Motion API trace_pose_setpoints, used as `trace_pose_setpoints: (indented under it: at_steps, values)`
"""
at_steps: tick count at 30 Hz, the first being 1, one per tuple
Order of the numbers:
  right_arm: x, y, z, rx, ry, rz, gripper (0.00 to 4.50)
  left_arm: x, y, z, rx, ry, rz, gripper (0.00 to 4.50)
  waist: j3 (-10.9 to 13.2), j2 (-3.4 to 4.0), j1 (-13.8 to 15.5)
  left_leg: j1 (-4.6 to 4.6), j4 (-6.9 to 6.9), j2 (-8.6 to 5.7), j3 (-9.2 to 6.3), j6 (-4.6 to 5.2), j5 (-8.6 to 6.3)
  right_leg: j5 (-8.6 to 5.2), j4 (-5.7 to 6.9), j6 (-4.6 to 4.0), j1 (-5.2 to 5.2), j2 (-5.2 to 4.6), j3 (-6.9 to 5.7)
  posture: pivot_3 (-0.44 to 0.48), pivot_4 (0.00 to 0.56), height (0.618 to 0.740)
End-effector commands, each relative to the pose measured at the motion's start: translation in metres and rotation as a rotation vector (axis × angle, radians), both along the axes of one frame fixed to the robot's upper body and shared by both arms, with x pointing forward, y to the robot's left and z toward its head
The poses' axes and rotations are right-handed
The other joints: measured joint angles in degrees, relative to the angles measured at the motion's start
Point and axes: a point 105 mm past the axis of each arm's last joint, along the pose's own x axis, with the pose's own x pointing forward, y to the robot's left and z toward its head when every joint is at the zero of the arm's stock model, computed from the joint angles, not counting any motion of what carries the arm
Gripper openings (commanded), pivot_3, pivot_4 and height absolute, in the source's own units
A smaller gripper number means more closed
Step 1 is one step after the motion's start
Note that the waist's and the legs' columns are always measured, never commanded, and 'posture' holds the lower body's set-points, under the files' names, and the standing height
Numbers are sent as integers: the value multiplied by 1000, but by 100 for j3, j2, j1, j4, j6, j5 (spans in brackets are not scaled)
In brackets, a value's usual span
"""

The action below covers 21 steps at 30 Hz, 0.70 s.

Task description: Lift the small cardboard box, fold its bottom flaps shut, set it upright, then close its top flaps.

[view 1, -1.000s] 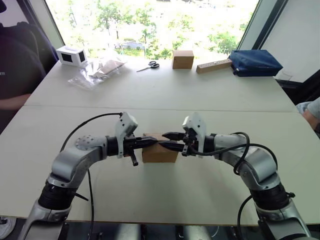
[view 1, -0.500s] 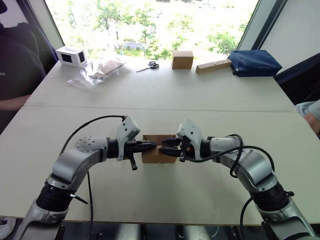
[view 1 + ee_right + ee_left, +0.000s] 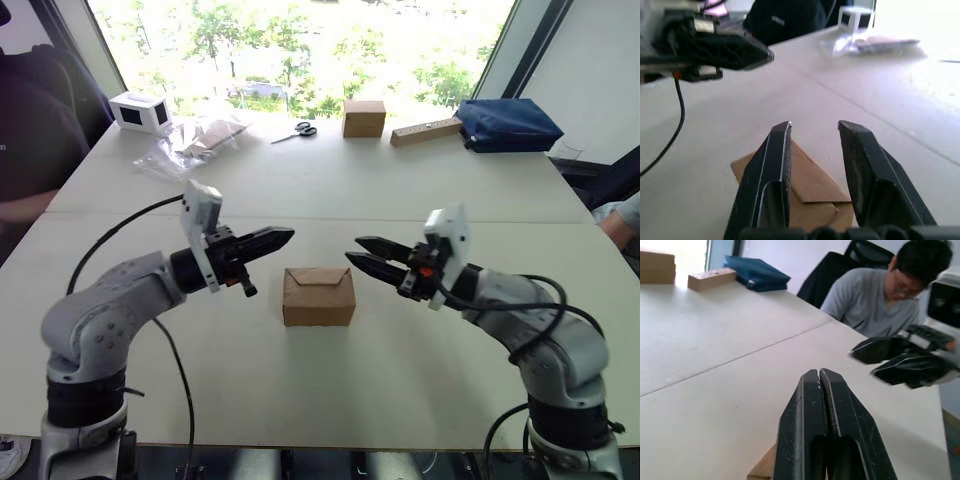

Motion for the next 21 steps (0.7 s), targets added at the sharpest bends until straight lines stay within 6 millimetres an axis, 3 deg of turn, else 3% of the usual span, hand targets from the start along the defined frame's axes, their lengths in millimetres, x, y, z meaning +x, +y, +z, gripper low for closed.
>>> trace_pose_setpoints:
  at_steps: [1, 4, 9, 15, 21]
  values:
    - [-31, -15, -16, -46, 84, -8, 1500, -39, 8, -25, 128, 67, -72, 0, 0, 0, -2, 5, -8, 0, 2, -3, 1, -2, -1, -3, 2, -1, 0, 0, 150, 740]
    - [-54, -29, -44, -141, 219, -1, 1500, -70, 13, -47, 299, 94, -172, 0, 2, -3, 18, 28, -44, -13, 15, -16, 9, -20, -8, -35, 6, -14, 5, 0, 150, 740]
    - [-69, -41, -66, -243, 297, 17, 1500, -95, 24, -68, 339, 205, -264, 0, -2, 6, 16, 82, -65, -4, 12, -19, 7, -30, -56, -49, 62, -14, -5, 0, 150, 740]
    - [-71, -45, -79, -294, 318, 30, 1500, -111, 33, -87, 333, 288, -288, 0, -1, 4, 17, 78, -86, -1, 15, -19, 7, -30, -77, -49, 56, -12, -6, 0, 150, 740]
    - [-70, -43, -81, -291, 308, 41, 1500, -109, 36, -89, 304, 307, -258, 0, -2, 1, 28, 77, -86, -1, 14, -19, 7, -30, -80, -50, 56, -16, -6, 0, 150, 740]
